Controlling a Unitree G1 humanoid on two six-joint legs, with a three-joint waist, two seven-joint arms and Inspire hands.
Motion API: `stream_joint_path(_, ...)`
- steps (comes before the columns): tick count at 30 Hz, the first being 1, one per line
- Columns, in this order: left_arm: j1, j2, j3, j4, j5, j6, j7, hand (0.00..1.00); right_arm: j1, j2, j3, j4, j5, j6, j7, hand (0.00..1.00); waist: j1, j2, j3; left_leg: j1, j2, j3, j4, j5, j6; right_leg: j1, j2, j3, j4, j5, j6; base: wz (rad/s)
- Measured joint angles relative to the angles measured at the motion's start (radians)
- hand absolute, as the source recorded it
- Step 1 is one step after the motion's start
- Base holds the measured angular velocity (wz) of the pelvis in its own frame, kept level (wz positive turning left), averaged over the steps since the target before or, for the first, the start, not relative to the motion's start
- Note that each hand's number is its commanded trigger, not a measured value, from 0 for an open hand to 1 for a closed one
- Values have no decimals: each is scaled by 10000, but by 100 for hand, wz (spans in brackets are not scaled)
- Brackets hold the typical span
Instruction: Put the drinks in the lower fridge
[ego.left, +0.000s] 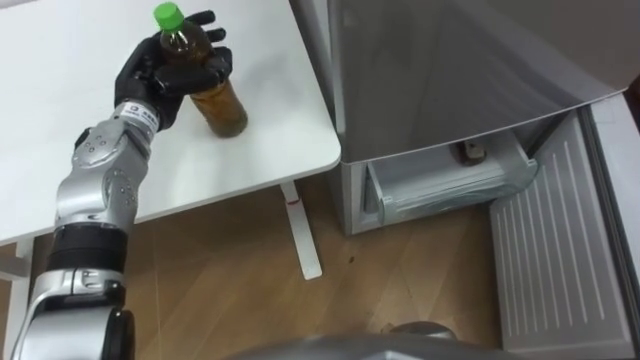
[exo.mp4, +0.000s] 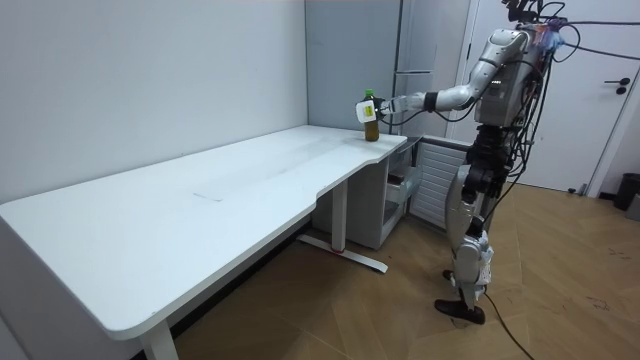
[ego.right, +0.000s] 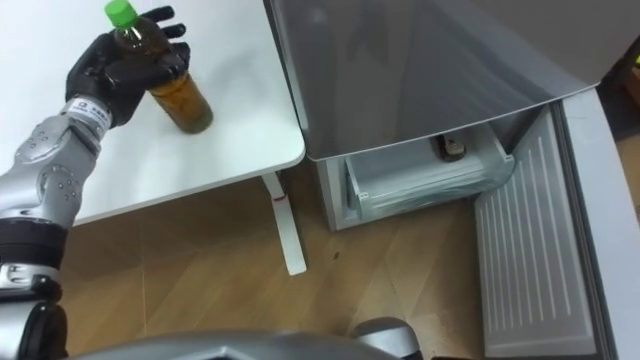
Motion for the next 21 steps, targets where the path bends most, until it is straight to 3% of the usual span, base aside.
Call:
stream_joint_path(15,0,0,-56,-23,-5,104,-28,100,-9,5,5,-4,1,2,1,0,39,-57,17,-17,48,1,7,-18,-32,-28,42,-11,-9,1,-4,0)
stream_joint_path(21,0,0,-55,-84,10,105,-40,100,-5,6,0,-3,-2,2,8,0,39,-121,-14,-51,44,-3,11,-17,-32,-62,38,-21,-8,0,-6,0)
